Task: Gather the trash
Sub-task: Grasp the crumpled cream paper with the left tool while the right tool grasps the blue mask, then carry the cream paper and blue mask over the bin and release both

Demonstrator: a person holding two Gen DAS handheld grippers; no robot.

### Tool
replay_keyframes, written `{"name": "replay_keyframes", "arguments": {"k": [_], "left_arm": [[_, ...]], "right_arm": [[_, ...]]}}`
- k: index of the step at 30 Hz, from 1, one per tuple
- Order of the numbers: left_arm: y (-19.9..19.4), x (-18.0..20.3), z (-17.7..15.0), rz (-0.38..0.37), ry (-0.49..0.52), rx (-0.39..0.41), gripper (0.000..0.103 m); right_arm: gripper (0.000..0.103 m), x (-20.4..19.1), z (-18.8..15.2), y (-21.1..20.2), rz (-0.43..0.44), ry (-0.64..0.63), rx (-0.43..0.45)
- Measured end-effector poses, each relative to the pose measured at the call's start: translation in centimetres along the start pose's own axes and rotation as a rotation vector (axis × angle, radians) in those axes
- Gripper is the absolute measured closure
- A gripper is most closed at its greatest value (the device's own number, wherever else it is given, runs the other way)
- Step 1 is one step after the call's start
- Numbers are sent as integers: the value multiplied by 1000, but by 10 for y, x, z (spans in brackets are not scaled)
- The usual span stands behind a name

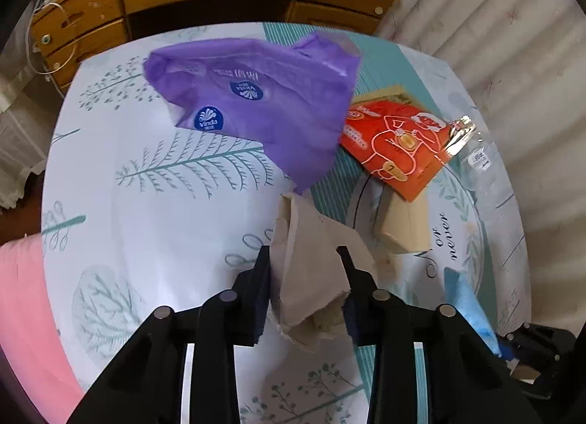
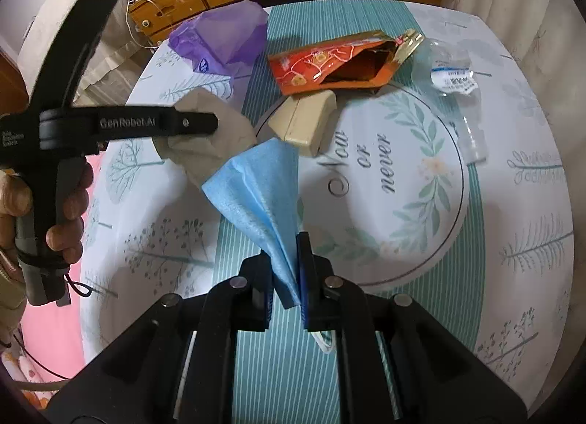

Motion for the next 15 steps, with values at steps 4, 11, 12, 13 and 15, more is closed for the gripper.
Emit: {"name": "replay_keyframes", "arguments": {"k": [4,11,12,13,15], "left_arm": [[-32,10,-11,50,34,48,72],[-130,47,-65,108,60,151,72],[-143,54,-74,114,60,163,72],[-158,63,-86,124,61,179,72],[-193,85,-115,151,57,218,72]], "right_arm": [[95,-4,-9,-17,15,-11,11],[95,-11,-30,-78,75,-47,73],[95,-12,-35,-90,92,-52,83],[95,-13,-41,-101,108,-60,91],[95,-14,-58,-127,142,-88,105]]}}
Point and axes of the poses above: each gripper's, at about its wrist camera, not at the fingertips, and y roughly the way its jaws point, x to its right, z to its top, the point moved 10 cm from there along y, roughly the way its jaws point, and after that the axes turned 13 degrees about x, right-handed, at the moved point
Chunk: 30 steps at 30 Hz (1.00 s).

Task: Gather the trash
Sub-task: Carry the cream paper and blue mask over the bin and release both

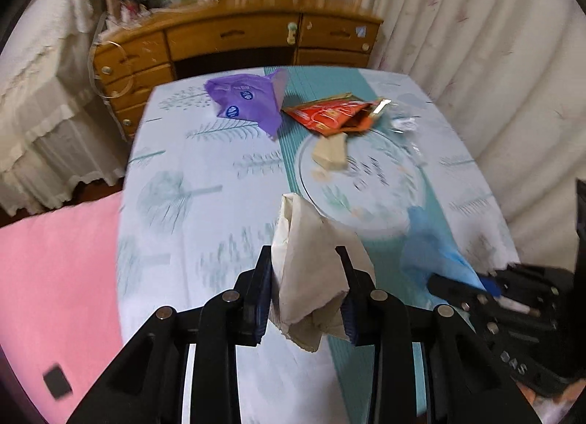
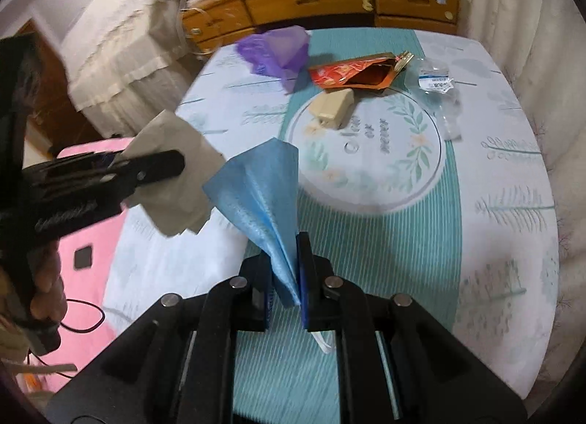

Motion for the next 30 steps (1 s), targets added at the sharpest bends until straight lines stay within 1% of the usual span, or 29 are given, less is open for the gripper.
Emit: {"name": "replay_keyframes", "arguments": {"k": [2,4,6,9,12,15,19,23,27,30], "left_arm": [[-44,15,-22,31,-14,41,72],[-77,27,-42,58,-35,66,72],[-116,41,-69,91,-72,94,72],[-159,59,-103,129,-105,119,72],[-199,78,-140,152,-134,123,72],[-236,99,-177,176,-138,113,72],[-269,126,-215,179,-124,81,72],[-288,152,-238,160,-84,61,72],[-285,174,-256,133,-52,23,72],[-273,185,-269,111,-38,-9,72]], "right_arm": [[95,-5,-15,-24,27,-26,10],[95,-10,-36,-56,58,-61,20],[95,-14,-57,-87,84,-99,29],[95,-19,-92,-136,117,-165,41],[95,-21,-124,-175,138,-198,38],[95,-23,-158,-213,166,-213,24],[95,-22,-199,-248,183,-212,-7],[95,-16,-230,-270,185,-171,-28],[95,-9,-258,-283,172,-114,-47],[95,-4,-277,-281,157,-75,-78]]}}
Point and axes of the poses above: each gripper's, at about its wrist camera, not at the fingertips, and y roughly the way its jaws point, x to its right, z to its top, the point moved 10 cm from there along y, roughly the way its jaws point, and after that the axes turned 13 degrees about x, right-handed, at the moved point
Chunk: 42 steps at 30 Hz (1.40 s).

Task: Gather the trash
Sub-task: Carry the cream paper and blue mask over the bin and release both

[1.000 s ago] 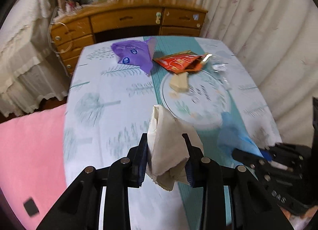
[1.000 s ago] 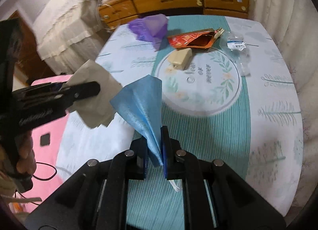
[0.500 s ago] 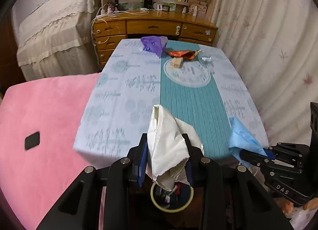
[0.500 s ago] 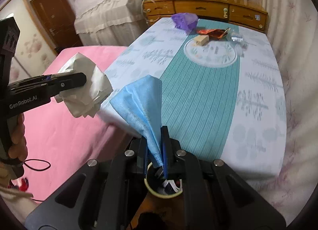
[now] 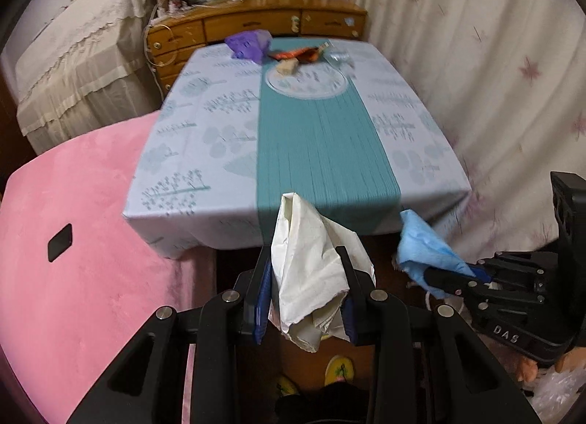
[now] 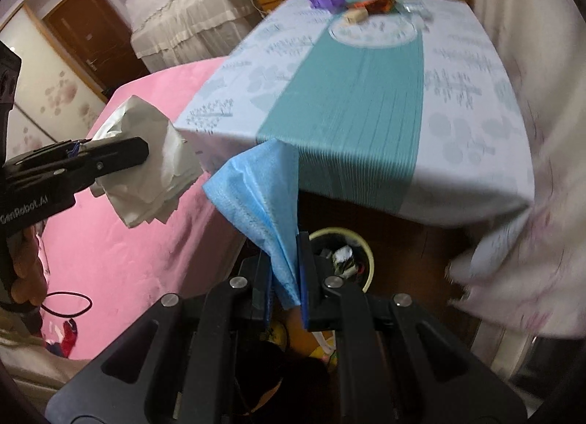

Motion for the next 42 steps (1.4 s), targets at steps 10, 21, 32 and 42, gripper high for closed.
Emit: {"name": "replay_keyframes", "arguments": {"k": [10,21,32,42], "left_arm": [[77,10,-68,-69,18,-82,72],[243,2,-193,-60,35,-183,71],[354,-14,-265,-22,42,-173,65],[396,-34,-306,-29,-9,-210,11]], "right_arm": [[95,18,-72,50,-85,123,-90],[95,90,-188,194,-216,350,-195],[94,120,-253,319,-241,429,-217],[76,137,-274,359,-211,477,-220]]}}
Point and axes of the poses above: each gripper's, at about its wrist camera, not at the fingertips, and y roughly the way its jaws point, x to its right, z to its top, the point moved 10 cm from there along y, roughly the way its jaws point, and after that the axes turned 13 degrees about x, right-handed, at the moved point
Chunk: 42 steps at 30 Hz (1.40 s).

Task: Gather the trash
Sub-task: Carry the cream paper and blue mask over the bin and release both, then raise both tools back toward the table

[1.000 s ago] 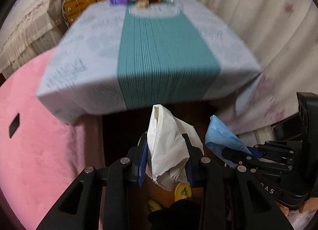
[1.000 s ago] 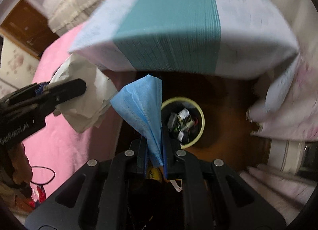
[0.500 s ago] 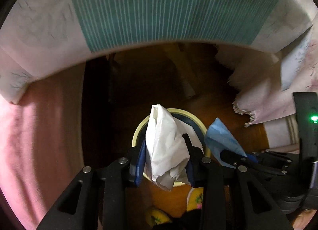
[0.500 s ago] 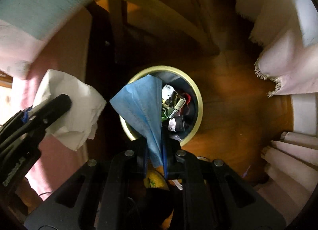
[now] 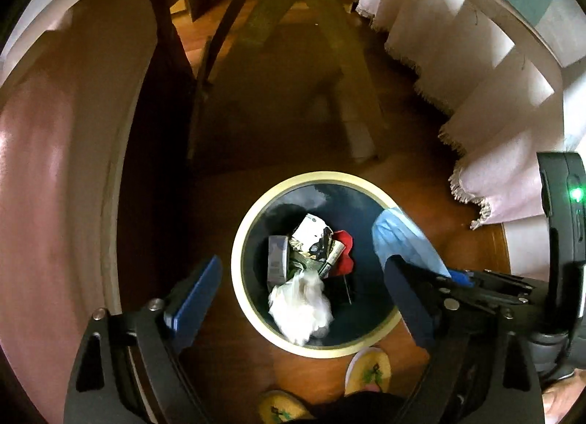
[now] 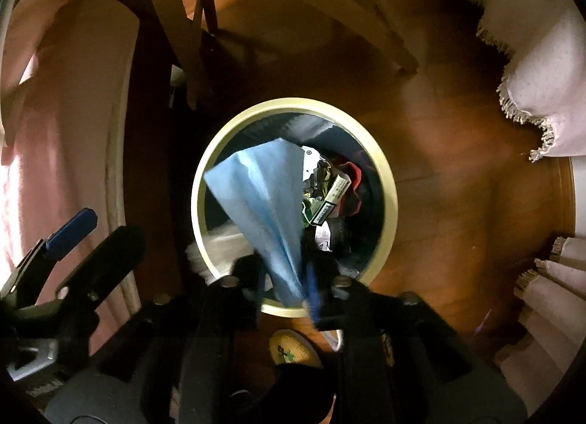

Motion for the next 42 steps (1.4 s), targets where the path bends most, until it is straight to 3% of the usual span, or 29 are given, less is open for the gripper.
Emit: {"name": "replay_keyframes", "arguments": {"k": [2,8,13,26,36,42], "left_arm": [[-5,-3,-1,4,-13,18,11],[-34,-11,10,9,-68,48,11],[-96,-7,30,4,-89,87,11],[-320,-14,117,24,-105,213,11],[-472,-26,184,38,-33,365,11],[-544,-39,224,28,1,464,11]], "right_arm": [[50,-2,0,-3,6,-8,9],[49,-2,-1,-20,22,-16,30],[49,-16,10,-65,18,-50,55],[49,-106,42,-272,59,-150,146],[49,-200,84,-436,122,-273,338],[49,-239,104,-503,135,-300,454]]}}
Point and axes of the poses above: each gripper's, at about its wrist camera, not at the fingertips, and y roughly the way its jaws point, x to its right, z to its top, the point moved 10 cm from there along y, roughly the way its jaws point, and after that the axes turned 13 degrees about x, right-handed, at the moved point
